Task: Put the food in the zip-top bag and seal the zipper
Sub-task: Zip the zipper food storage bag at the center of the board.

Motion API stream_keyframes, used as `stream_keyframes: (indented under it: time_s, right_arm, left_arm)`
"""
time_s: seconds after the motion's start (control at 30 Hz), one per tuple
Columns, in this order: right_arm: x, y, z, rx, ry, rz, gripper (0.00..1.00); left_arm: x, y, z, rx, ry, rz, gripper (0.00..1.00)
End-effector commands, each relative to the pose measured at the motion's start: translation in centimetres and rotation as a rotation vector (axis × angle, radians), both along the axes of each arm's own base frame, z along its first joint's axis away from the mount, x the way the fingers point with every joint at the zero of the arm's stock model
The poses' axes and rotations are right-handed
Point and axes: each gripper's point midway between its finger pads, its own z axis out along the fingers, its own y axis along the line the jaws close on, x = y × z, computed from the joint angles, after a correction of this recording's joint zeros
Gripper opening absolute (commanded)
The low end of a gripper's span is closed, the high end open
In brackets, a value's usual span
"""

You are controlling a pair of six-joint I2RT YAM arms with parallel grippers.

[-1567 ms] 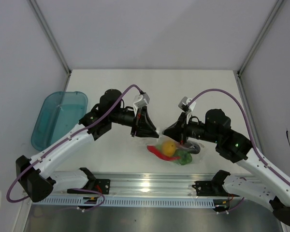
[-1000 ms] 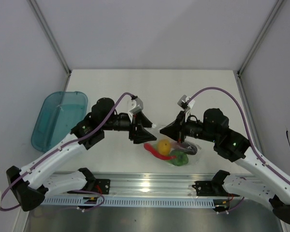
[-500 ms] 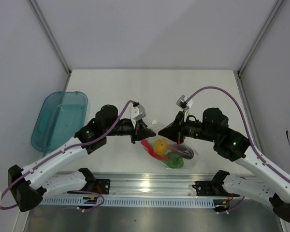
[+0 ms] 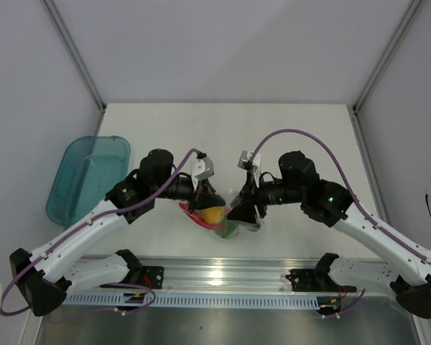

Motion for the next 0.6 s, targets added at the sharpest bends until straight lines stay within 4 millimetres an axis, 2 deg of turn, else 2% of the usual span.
stream_keyframes:
  time_s: [0.0, 0.17, 0.27, 0.3, 0.33, 0.37, 0.5, 0.57]
  right_arm:
    - [-0.1, 0.7, 0.0, 0.025, -0.056, 0.063, 0.52]
    - [1.3, 1.8, -0.5, 0.04, -0.084, 0.044, 0.47]
    - [2.1, 2.4, -1.1, 0.037, -0.08, 0.036, 0.37]
    - [2.1, 2.5, -1.2, 0.038, -0.076, 0.034, 0.31]
    - [2.3, 2.6, -1.4, 0.035, -0.072, 0.027, 0.13]
    - [2.5, 2.7, -1.3, 0.042, -0.076, 0.02, 0.0]
    - [2.4, 2.5, -1.3, 0.038, -0.07, 0.013, 0.0]
    - [2.0, 2.1, -1.3, 0.041, -0.068, 0.016, 0.0]
  left_arm:
    - [-1.3, -0.1, 2.9, -0.074, -0.046, -0.078, 0.01]
    - [-1.6, 0.1, 2.7, -0.06, -0.029, -0.084, 0.01]
    - [-1.9, 0.3, 2.7, -0.065, -0.034, -0.092, 0.01]
    - [-2.0, 0.4, 2.6, -0.06, -0.031, -0.094, 0.01]
    - [-2.0, 0.4, 2.6, -0.059, -0.035, -0.095, 0.01]
    - [-2.0, 0.4, 2.5, -0.056, -0.035, -0.096, 0.01]
    - [-1.8, 0.6, 2.1, -0.048, -0.038, -0.078, 0.02]
    - [-1.8, 0.7, 2.3, -0.057, -0.035, -0.072, 0.16]
